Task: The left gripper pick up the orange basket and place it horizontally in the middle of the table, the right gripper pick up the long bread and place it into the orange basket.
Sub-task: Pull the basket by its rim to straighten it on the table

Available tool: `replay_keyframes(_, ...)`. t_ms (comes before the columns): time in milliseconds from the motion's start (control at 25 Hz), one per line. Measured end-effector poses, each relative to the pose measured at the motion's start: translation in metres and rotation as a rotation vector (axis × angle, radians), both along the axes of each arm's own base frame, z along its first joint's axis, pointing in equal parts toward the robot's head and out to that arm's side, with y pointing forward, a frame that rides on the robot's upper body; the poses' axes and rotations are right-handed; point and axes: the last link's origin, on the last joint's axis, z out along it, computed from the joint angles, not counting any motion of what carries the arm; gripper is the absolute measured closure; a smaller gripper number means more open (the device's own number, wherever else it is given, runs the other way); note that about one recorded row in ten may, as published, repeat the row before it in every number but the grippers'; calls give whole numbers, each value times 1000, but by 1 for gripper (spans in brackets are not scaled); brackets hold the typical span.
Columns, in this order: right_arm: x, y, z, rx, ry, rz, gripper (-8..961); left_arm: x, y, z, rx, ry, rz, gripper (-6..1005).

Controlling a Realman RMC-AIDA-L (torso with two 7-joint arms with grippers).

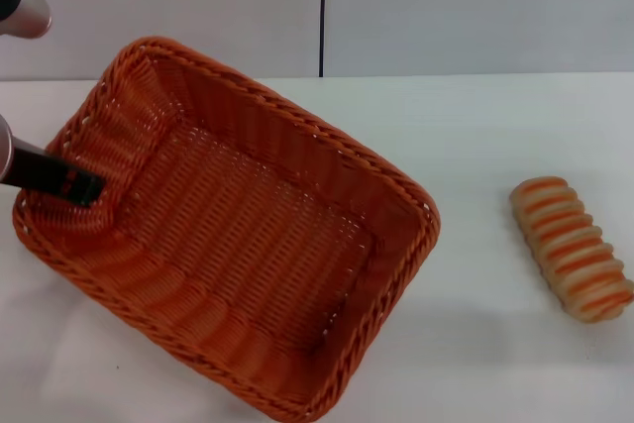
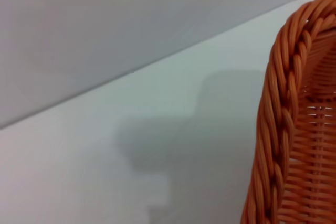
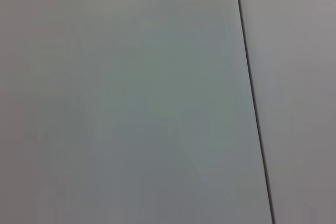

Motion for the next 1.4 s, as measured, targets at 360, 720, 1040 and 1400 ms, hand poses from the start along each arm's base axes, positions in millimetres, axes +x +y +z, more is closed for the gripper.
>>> replay_keyframes(360,1,3,6,6,12,13,314,-5,-6,8,-5,-88,86,757)
replay_keyframes(720,-5,14,10,7,-2,35,314,-12,-1,33,80,-178,140,769)
replay_keyframes(1040,-5,30,22,-14,-10,43,314,0,14,47,87,-218,165,777)
replay_keyframes(1400,-8,53,29,-54,-26,37,314,-8,19,37,40,-285,238,779)
